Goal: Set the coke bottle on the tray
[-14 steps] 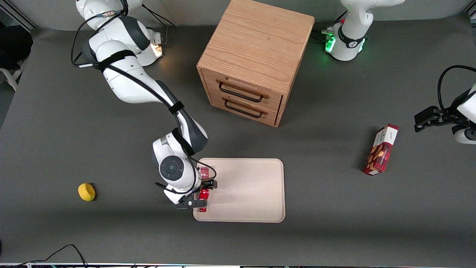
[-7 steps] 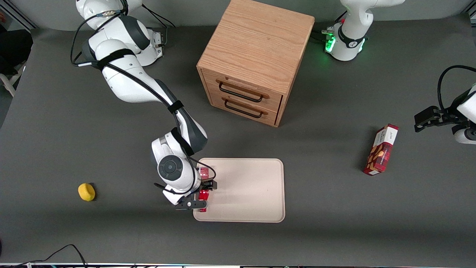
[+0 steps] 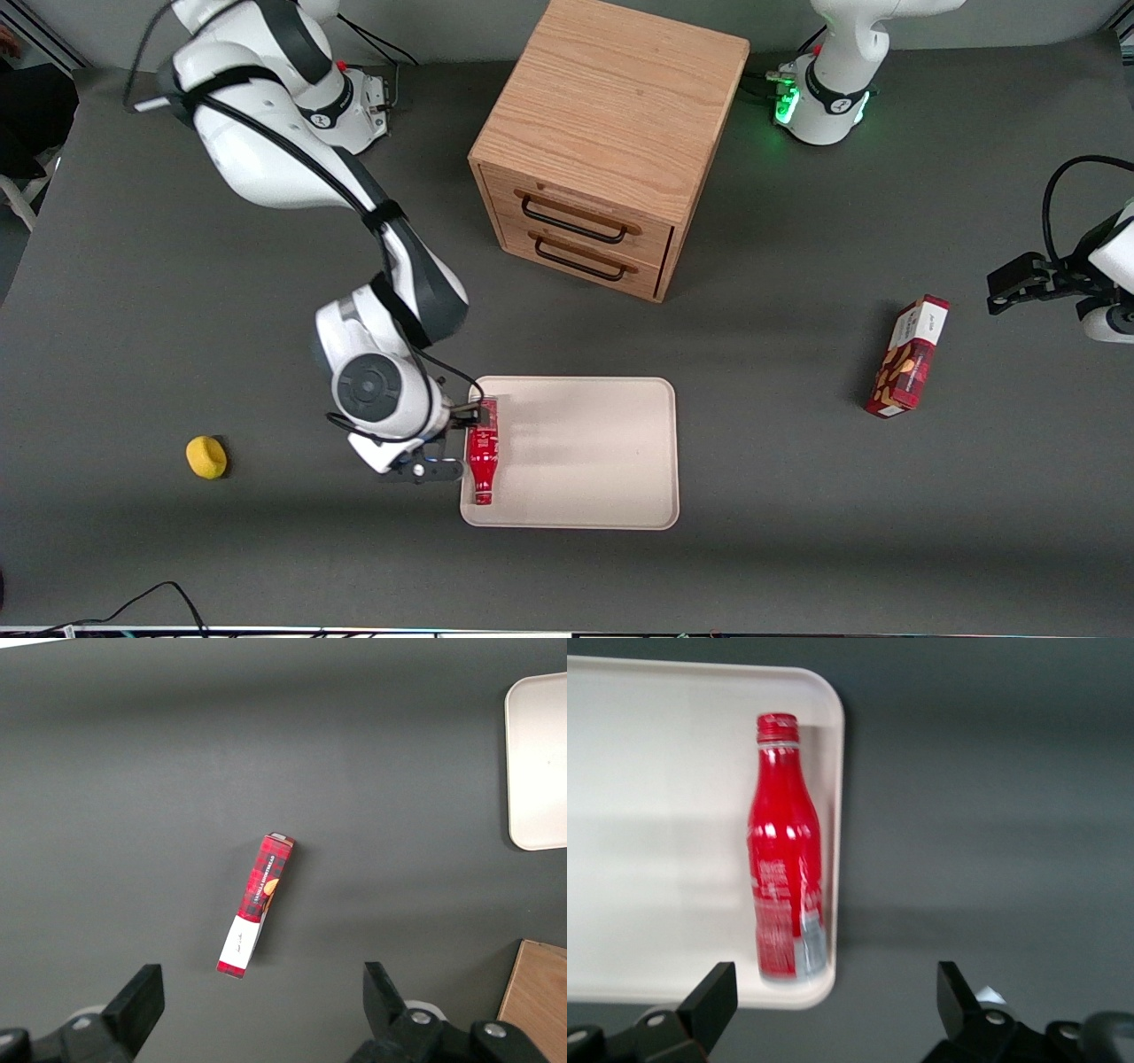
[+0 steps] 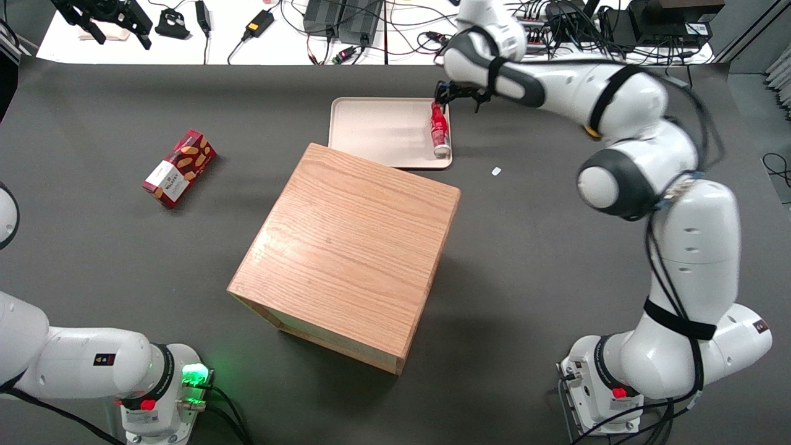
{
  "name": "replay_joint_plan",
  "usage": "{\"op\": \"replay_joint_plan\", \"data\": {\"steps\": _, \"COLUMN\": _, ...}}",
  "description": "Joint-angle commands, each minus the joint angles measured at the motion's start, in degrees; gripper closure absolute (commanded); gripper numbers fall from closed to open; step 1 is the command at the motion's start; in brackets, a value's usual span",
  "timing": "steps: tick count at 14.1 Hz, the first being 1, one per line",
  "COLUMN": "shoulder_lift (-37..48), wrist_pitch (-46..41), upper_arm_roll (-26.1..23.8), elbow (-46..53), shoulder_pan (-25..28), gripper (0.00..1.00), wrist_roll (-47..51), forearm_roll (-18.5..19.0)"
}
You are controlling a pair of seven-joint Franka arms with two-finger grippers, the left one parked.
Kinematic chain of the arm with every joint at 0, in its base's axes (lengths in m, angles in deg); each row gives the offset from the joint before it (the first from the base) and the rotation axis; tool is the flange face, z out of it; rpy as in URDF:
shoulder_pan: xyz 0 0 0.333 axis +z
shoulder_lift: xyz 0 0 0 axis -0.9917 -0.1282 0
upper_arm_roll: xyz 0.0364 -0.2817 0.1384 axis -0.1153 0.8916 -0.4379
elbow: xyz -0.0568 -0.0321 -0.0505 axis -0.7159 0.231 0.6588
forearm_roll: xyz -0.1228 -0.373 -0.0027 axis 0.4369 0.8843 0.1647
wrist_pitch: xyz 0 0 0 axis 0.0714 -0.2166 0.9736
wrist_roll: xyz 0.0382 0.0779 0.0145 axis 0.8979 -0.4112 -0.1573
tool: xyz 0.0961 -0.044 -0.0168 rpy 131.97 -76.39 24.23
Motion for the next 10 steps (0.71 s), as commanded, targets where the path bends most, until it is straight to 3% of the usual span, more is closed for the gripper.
{"op": "replay_joint_plan", "data": {"steps": 1, "shoulder_lift": 15.28, "wrist_pitch": -1.03, "upper_arm_roll": -3.87, "elbow": -17.35, "shoulder_pan": -6.52, "gripper": 0.00, "wrist_roll": -2.66, "forearm_roll": -0.67}}
{"op": "replay_joint_plan", "data": {"steps": 4, "shoulder_lift": 22.77, "wrist_pitch": -8.75, "upper_arm_roll": -0.29, "elbow": -20.11, "shoulder_pan": -8.72, "gripper": 0.00, "wrist_roll": -12.23, "forearm_roll": -5.49}}
{"op": "replay_joint_plan", "data": {"steps": 7, "shoulder_lift": 29.88, "wrist_pitch": -12.72, "upper_arm_roll": 5.25, "elbow": -23.25, "shoulder_pan": -8.47, "gripper": 0.00, "wrist_roll": -19.72, "forearm_roll": -6.12}}
{"op": "replay_joint_plan", "data": {"steps": 10, "shoulder_lift": 39.89, "wrist_pitch": -12.29, "upper_arm_roll": 8.77, "elbow": -32.38, "shoulder_pan": -8.03, "gripper": 0.00, "wrist_roll": -22.53, "forearm_roll": -6.21}}
